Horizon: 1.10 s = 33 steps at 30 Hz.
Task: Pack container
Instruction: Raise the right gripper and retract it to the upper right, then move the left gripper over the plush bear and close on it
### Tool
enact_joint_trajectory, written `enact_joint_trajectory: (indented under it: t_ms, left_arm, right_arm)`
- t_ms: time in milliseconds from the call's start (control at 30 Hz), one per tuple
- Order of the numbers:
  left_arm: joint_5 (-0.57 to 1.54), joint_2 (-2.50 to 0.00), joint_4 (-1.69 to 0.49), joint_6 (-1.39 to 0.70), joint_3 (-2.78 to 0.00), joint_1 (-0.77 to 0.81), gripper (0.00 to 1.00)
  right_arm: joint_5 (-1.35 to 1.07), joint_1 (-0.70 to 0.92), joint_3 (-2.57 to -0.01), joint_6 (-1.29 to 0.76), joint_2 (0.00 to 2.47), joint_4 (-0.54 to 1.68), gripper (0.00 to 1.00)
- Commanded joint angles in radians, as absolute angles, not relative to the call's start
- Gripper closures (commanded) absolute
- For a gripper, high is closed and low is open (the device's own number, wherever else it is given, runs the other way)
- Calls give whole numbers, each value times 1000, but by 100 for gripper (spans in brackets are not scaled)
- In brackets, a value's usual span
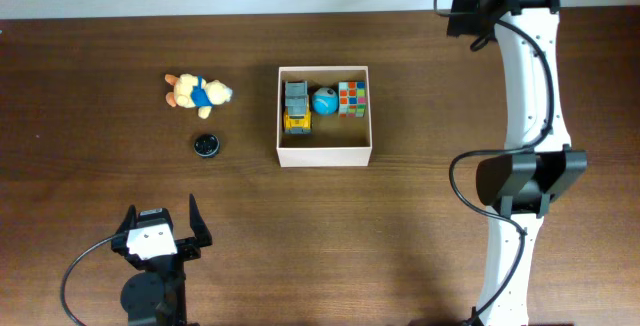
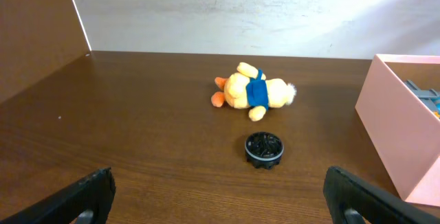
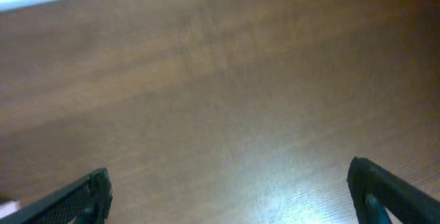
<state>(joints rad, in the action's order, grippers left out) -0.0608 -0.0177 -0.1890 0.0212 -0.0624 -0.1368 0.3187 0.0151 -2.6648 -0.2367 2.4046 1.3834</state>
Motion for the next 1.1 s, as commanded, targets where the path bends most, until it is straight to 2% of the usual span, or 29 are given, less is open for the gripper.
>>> enact_joint_trajectory:
  t_ms: [0,267,433,600,733,867,1067]
  left_arm:
    - [-72,-19,-183,15,-55,-133,1]
    - [-72,-18,-167,13,-55,-134,1]
    - [-41,-20,-131,-128,-62,-134,1]
    - [-61,-95,-101,-145,-151,-134,1]
    - [-72,-276,-104,-145,-297,-134,1]
    - [-30,-559,-144,-145,-489,-134,1]
    - [128,-1032,-348,-145,-876,-134,1]
  right_arm:
    - [348,5,-2582,-316,2429,1373,1]
    - [341,5,-2491,-360,2429,1389,1]
    - [341,5,-2491,-360,2429,1388,1]
    - [341,5,-2491,-360,2429,1388,1]
    - [341,5,-2491,-360,2429,1388,1]
    - [341,5,-2491,-360,2429,1388,1]
    - [341,5,-2491,-360,2429,1388,1]
